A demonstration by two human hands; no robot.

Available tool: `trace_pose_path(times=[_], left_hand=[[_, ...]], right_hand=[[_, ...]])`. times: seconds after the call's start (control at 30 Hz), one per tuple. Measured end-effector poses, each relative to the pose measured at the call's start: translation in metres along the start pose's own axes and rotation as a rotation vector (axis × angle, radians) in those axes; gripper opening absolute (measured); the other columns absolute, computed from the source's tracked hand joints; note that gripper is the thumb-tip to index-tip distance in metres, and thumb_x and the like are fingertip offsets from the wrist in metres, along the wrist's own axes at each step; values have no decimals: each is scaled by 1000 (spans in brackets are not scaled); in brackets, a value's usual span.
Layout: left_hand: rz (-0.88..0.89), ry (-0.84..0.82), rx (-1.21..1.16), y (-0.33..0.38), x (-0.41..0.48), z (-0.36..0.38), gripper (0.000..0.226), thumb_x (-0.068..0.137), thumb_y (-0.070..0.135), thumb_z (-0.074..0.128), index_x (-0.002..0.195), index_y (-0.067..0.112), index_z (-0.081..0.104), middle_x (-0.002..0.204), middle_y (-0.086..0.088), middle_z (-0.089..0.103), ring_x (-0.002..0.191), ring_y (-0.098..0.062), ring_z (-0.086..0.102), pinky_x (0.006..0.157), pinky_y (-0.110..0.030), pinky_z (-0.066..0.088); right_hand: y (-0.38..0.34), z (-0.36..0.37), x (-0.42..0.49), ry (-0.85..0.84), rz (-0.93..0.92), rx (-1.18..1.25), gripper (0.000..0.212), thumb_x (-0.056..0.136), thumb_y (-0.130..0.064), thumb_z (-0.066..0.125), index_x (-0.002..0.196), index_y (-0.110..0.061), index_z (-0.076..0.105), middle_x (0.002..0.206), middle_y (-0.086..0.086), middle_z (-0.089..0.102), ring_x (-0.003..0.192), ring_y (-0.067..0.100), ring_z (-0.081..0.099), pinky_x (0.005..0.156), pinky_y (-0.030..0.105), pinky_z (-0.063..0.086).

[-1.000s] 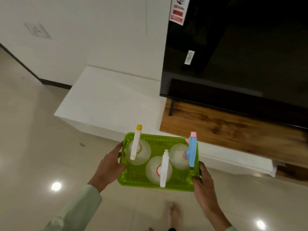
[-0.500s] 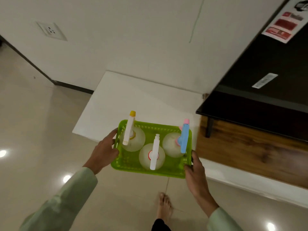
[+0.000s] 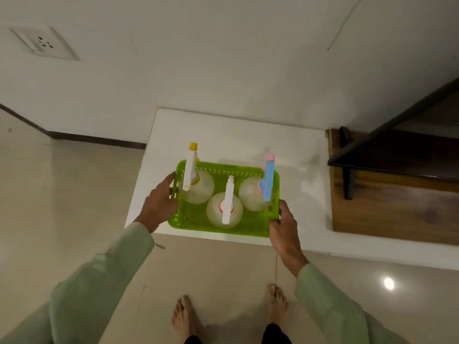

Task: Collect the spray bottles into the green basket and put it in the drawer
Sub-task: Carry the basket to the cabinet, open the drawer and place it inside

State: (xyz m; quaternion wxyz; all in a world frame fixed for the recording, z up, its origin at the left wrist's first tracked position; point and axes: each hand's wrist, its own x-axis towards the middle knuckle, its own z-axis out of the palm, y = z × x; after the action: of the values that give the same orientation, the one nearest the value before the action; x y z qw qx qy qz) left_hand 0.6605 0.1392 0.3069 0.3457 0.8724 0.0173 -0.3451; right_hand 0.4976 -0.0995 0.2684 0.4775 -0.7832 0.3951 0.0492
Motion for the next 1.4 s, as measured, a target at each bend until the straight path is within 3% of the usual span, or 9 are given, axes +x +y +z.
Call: trace_pose_path(times=[0.2,0.47,0.6,0.73,0.87,0.93,1.0,1.13,1.4], left_hand=[[50,-62,65,-21,23,-14,85,83,-5,51,154,36,28,138,-10,61,122,-38,59,95,-59,52],[146,-11,12,-47,22,-8,86,84,-1,57,154,40,27,137,-10,63,117,-37,62,91,-58,55],[142,34,-163,-67,9,6,71,95,15,61,155,34,27,143,-12,58,125,-34,59,92,-59,56],[155,217,-291,-82,-20,27,53,99,33,56,149,26,39,138,-9,61,107,-27,68,98,-52,53],[159,480,-367,-107,-68,70,33,101,27,52,130,13,56,125,-9,65,108,-31,66,89,-42,56],[68,432,-429,-120,-79,101,24,101,24,52,120,11,60,117,-12,67,107,-35,66,90,-49,57],[-135,313,-618,-136,-74,131,22,102,24,53,117,11,61,117,-14,67,110,-37,66,89,-47,56],[-538,54,-1075,-173,-30,178,46,103,36,49,137,6,50,132,-15,58,113,-32,58,94,-44,50],[-647,53,-1524,-236,97,240,75,98,63,25,158,18,19,165,-13,25,149,-37,29,120,-55,26]], right_hand=[[2,37,-8,104,26,-4,45,76,17,41,112,-6,56,83,15,60,76,39,55,64,45,47],[13,43,-8,108,32,87,40,81,14,41,110,-9,58,83,9,61,75,28,53,65,36,43],[19,37,-10,66,28,129,44,86,11,46,123,-10,58,104,14,68,92,37,63,75,39,50],[27,29,-25,122,15,342,42,98,-16,63,139,-16,51,129,4,61,106,19,65,89,31,53],[62,44,-67,473,79,527,15,102,-20,58,113,-11,59,114,7,62,103,30,62,89,45,53],[87,62,-83,437,288,673,7,104,-19,53,99,-16,57,105,11,61,96,31,59,73,41,51],[118,81,-84,270,525,800,17,104,-29,50,105,-14,58,106,15,65,97,30,61,70,36,50],[175,124,-55,28,767,1086,54,103,-50,43,133,-6,52,120,18,62,109,34,60,96,50,50],[229,194,74,90,745,1587,92,92,-77,29,157,-13,25,159,20,34,140,35,44,120,53,30]])
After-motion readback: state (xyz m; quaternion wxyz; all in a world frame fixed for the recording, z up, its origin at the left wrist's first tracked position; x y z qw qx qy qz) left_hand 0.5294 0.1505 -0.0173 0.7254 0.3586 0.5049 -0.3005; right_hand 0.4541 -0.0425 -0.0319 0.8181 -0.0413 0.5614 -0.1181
